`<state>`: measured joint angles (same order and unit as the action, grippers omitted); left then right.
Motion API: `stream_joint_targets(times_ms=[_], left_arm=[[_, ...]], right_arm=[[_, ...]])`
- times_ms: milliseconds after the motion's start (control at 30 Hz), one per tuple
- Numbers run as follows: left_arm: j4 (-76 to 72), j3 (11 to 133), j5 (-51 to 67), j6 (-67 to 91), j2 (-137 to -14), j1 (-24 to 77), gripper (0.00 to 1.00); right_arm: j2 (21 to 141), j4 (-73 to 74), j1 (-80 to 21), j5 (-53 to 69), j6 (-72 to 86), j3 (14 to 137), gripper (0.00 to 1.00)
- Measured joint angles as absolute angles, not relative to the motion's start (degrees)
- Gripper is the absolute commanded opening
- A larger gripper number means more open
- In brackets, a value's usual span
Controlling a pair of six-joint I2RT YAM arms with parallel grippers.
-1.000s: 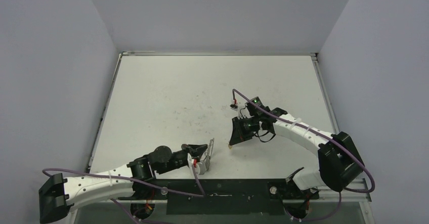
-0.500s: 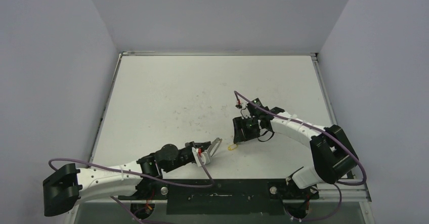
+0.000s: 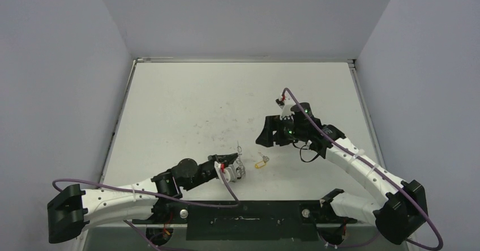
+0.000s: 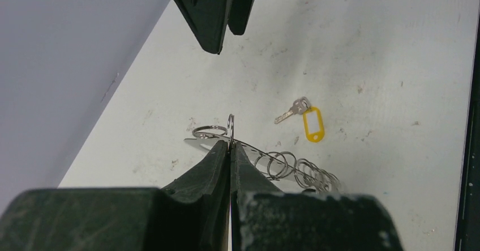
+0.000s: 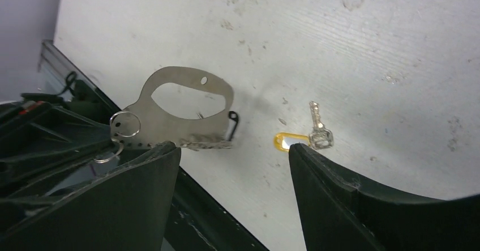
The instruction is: Put the keys on the keyring
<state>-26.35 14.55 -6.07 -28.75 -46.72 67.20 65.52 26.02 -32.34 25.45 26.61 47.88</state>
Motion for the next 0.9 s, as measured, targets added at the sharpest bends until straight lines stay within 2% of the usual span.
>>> stream_joint_targets(times_ms=[300, 467, 733, 900], left_arm=[[-24.7, 16.9, -7.6, -29.0, -46.6, 67.2, 0.00], [-23.2, 18.0, -9.3, -29.2, -48.6, 67.2, 0.00], [-22.8, 18.0, -10.9, -29.1, -49.0, 67.2, 0.00], [-22.8, 18.0, -12.5, -28.3, -50.3, 67.2, 0.00]], right_arm=[[62.5, 15.2, -37.4, 26.6, 43.0, 46.2, 0.56], [63.4, 11.6, -40.9, 25.9, 48.8, 45.9, 0.56], [63.4, 12.1, -41.6, 23.5, 46.0, 45.2, 0.60], [63.2, 12.3, -41.6, 24.1, 41.5, 41.4, 0.55]])
